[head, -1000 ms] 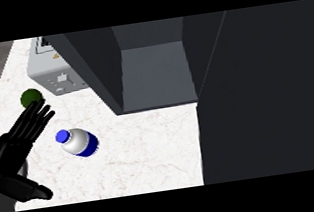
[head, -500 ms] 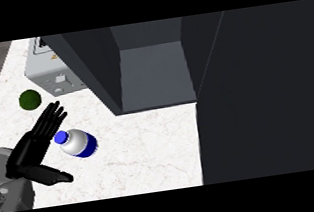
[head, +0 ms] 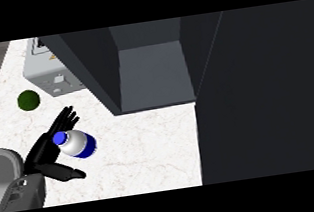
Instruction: Pick up the bottled water, place it into the cabinet and close the cabinet
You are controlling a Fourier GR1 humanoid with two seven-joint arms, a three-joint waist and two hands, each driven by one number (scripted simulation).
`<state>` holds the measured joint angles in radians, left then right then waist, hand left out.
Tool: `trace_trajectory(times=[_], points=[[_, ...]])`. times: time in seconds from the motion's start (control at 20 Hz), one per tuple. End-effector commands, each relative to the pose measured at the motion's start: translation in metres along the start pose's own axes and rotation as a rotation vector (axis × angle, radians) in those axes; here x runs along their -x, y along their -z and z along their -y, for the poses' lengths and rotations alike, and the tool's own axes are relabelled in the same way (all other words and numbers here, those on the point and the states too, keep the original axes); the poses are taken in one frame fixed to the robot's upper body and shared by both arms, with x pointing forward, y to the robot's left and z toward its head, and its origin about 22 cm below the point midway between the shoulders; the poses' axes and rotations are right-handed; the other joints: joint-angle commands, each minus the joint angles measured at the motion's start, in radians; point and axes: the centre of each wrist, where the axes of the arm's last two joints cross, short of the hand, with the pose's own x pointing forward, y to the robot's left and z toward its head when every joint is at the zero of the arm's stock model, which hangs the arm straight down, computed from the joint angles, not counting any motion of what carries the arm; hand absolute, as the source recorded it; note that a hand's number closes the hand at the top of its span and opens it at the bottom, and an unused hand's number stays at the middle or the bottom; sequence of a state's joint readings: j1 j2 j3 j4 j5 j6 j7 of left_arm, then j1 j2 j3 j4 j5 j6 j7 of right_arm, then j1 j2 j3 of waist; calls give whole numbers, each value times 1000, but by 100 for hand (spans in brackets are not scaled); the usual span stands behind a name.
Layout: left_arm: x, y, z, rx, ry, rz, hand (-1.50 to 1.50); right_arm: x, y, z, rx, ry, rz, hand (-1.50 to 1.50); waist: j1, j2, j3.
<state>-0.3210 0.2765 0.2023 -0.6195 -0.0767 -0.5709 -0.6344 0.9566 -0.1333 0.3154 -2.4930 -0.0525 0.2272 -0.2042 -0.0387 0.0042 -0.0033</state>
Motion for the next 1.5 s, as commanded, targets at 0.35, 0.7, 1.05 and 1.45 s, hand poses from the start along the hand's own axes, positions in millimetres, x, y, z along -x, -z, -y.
trace_trajectory(times=[0.35,0.7,1.05,1.45], points=[[35,-4,24,101,-186,53,-150,-23,-5,-1,32,-8,14,-150,4,3,-1],[27,13,18,55,-277,76,150,-12,-8,-1,-7,15,26,-150,-12,7,-2],[61,2,61,-109,-298,114,150,-10,-7,1,20,-8,22,-150,15,2,0],[81,-15,98,-397,-251,250,150,-22,-13,-1,52,-19,34,-150,28,-8,3]])
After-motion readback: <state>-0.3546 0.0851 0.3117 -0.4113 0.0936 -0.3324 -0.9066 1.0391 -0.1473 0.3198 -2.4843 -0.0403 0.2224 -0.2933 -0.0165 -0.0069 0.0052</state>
